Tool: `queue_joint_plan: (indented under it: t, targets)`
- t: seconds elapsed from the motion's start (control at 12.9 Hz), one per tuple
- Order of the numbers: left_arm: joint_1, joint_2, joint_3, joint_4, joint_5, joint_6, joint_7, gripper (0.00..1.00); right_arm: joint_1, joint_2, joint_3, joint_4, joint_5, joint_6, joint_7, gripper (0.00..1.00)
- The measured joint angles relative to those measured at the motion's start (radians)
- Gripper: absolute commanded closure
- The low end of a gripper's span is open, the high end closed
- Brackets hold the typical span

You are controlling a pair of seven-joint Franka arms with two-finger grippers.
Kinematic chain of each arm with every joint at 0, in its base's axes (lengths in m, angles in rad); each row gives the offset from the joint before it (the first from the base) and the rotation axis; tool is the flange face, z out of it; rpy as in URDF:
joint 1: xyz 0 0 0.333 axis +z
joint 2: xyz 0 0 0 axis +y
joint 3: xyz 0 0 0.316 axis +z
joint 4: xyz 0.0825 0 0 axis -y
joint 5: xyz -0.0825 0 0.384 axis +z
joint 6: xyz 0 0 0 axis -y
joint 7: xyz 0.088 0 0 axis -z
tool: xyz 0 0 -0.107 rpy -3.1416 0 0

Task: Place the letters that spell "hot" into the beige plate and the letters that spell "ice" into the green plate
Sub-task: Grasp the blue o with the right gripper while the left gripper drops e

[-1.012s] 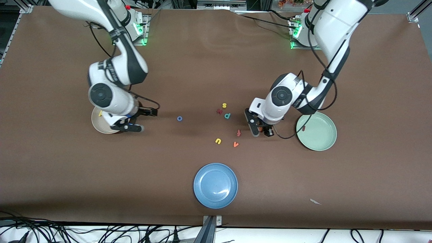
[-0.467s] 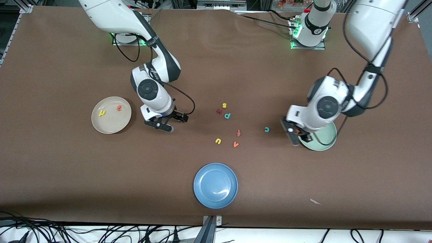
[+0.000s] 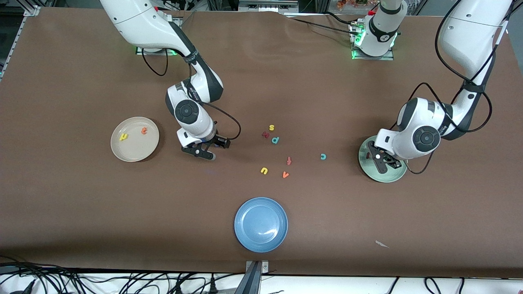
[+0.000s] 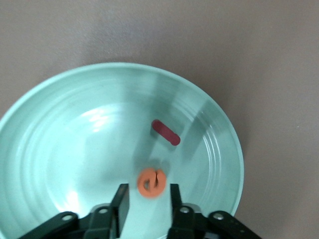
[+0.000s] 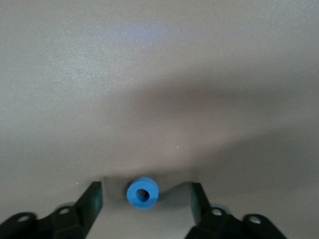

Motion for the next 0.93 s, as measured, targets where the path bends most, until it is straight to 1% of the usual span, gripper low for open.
queue_joint_plan:
  t: [0.08,0.23,0.31,0.47,0.54,0.7,0.86,0.93]
  targets:
    - [0.000,-0.002,0.003,0.000,0.000,0.002,0.006,0.00,0.001,0.002,0.000,0.000,0.000,0.000,0.000,0.37]
    - [0.000,-0.013,0.005,0.005,-0.004,0.005,0.007,0.00,0.002,0.003,0.000,0.000,0.000,0.000,0.000,0.58]
    - [-0.003,-0.022,0.004,0.010,-0.022,0.005,0.007,0.00,0.002,0.003,0.000,0.000,0.000,0.000,0.000,0.66]
    - [-0.020,-0.037,0.000,0.012,-0.111,0.005,0.000,0.00,0.002,0.000,-0.002,0.000,0.000,-0.001,0.000,0.78]
    - [-0.038,-0.041,0.000,0.012,-0.149,0.005,-0.021,0.00,0.002,-0.003,-0.002,0.001,0.000,-0.001,0.000,0.80]
    - [-0.094,-0.050,-0.006,0.012,-0.166,-0.002,-0.151,0.00,0.003,-0.002,-0.002,0.001,0.000,-0.001,0.000,0.80]
    - [-0.166,-0.060,-0.018,0.013,-0.169,-0.014,-0.357,0.00,0.003,-0.003,-0.003,0.002,0.000,-0.003,0.000,0.80]
    - [-0.195,-0.061,-0.035,0.012,-0.169,-0.018,-0.481,0.00,0.003,-0.003,-0.004,0.008,0.000,-0.017,0.000,0.81]
